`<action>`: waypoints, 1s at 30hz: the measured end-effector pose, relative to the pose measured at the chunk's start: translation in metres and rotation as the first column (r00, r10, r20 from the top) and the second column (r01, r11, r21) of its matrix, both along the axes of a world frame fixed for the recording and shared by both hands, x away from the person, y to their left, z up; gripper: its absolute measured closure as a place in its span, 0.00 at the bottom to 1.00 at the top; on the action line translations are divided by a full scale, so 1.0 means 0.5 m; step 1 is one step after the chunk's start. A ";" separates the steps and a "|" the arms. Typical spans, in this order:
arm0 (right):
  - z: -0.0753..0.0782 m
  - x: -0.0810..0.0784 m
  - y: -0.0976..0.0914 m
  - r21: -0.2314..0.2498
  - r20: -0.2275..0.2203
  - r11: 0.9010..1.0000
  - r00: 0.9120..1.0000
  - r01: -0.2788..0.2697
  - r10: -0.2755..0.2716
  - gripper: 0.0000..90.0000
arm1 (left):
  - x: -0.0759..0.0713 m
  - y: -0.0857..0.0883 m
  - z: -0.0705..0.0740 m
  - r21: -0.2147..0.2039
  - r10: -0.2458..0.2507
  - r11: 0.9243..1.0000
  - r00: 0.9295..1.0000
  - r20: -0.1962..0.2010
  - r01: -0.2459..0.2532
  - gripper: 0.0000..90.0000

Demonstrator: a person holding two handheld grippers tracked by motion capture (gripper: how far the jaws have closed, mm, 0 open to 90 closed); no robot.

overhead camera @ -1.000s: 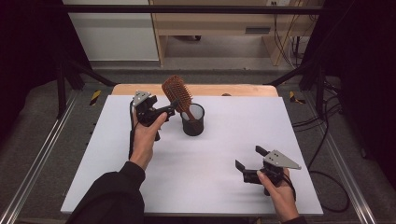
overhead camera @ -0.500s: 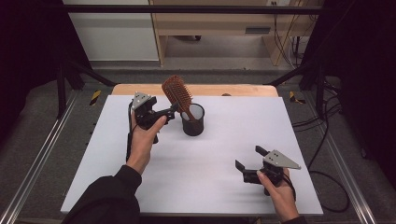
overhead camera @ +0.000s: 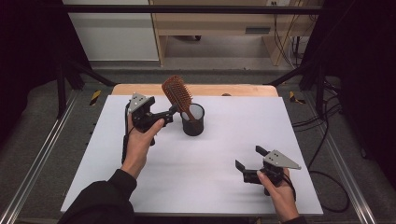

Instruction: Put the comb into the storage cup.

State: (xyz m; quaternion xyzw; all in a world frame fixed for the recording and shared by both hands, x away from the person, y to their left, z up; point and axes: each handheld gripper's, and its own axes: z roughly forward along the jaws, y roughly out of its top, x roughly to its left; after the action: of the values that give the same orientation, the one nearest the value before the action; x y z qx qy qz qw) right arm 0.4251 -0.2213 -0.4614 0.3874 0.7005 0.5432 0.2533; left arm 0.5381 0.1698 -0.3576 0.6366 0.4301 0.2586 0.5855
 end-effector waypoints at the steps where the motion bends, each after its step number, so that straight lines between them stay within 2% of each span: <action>1: 0.000 0.000 0.000 0.000 0.000 1.000 1.000 0.000 0.000 0.04 | -0.002 0.003 0.002 0.002 0.000 1.000 1.000 0.002 0.000 0.03; 13: 0.000 0.000 -0.001 -0.001 0.000 1.000 1.000 0.002 -0.002 0.04 | -0.023 0.055 0.012 -0.008 0.023 1.000 0.999 0.024 -0.023 0.03; 21: 0.001 -0.001 -0.001 -0.005 0.006 1.000 1.000 0.000 0.000 0.03 | -0.043 0.100 0.018 -0.008 0.046 0.999 0.998 0.036 -0.045 0.02; 30: 0.001 -0.002 -0.001 -0.011 0.007 1.000 1.000 0.000 0.000 0.03 | -0.071 0.155 0.035 -0.006 0.070 0.998 0.995 0.068 -0.070 0.02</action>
State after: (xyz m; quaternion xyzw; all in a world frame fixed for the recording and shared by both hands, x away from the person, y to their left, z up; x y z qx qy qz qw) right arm 0.4242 -0.2216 -0.4611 0.3840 0.7026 0.5407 0.2579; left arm 0.5025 0.2476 -0.3401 0.6109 0.4322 0.2997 0.5917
